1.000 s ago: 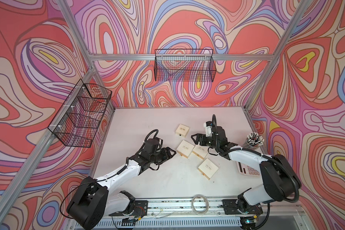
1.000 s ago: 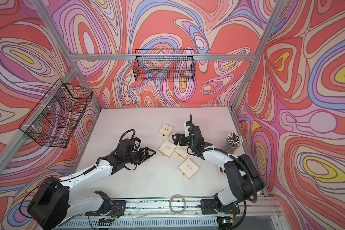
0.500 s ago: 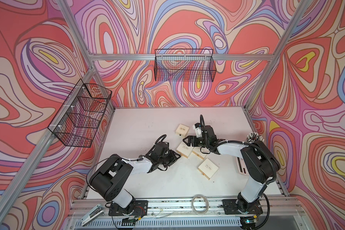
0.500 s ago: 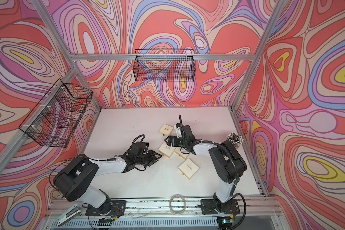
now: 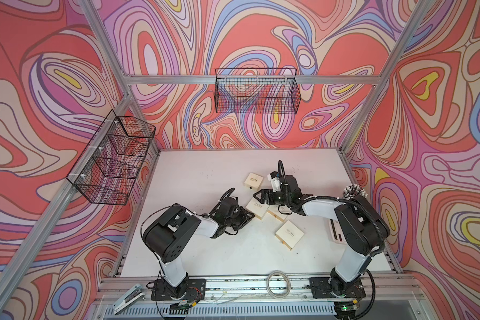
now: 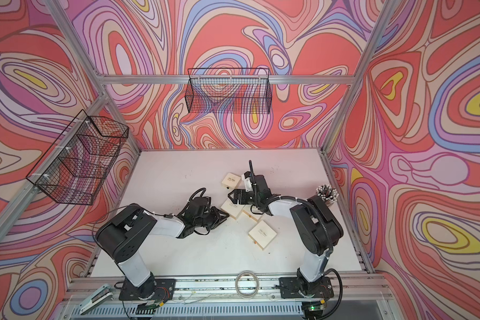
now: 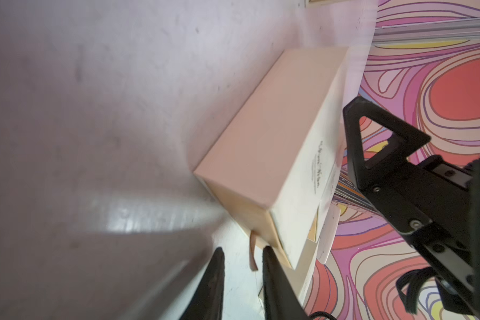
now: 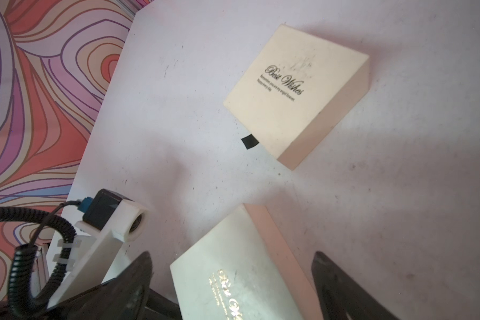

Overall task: Take out the earrings from the drawer-style jewelry box
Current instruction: Open the drawer in the jewelry box.

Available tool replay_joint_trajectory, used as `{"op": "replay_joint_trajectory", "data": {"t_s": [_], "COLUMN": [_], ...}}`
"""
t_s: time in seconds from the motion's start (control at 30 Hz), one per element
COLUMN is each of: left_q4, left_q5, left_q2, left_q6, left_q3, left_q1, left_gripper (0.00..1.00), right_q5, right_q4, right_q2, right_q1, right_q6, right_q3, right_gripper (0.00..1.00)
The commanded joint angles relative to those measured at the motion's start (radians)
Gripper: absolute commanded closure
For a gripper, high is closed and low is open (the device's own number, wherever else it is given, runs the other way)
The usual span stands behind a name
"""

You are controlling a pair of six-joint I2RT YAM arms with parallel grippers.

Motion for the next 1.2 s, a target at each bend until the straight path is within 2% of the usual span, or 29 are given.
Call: {"op": "replay_joint_trajectory", "data": {"t_s": [0.0, 0.13, 0.27, 0.3, 0.5, 0.7, 0.97, 1.0, 1.17], "left_q4": [0.090, 0.116, 0.126, 0.130, 0.130, 0.160, 0.191, 0.198, 0.197], "left_q5": [-0.008, -0.014, -0.022, -0.020, -0.023, -0.034, -0.035, -0.037, -0.041], "left_q2": [0.031, 0.046, 0.046, 0.044, 0.016, 0.005, 0.017, 0.014, -0.007], "left_q6": [-0.030, -0.034, -0.035, -0.035, -0.029, -0.034, -0.050, -0.054, -0.057], "left_q3": [0.017, 0.022, 0.021, 0.020, -0.018, -0.058, -0.075, -0.118, -0.163], "left_q1": [-0.006, -0.005, -0.006, -0.006, -0.018, -0.028, -0.038, -0.038, -0.041], "left_gripper": [0.79, 0.84, 0.99, 1.00, 1.00, 1.00, 1.00, 1.00, 1.00], "right_q5": [-0.009, -0.009, 0.043, 0.065, 0.046, 0.000, 0.021, 0.034, 0.065], "right_q4": [0.020, 0.016, 0.009, 0.016, 0.089, 0.159, 0.153, 0.145, 0.130], "right_q2": [0.013, 0.001, -0.034, -0.058, -0.133, -0.049, 0.019, 0.024, 0.032], "right_q1": [0.005, 0.005, 0.011, 0.015, 0.048, 0.084, 0.088, 0.087, 0.088], "right_q6": [0.008, 0.007, -0.007, -0.011, 0.011, 0.055, 0.079, 0.080, 0.084], "right_q3": [-0.015, -0.021, -0.036, -0.050, -0.118, -0.116, -0.099, -0.097, -0.093], "right_gripper": [0.08, 0.08, 0.08, 0.08, 0.09, 0.13, 0.14, 0.14, 0.14]}}
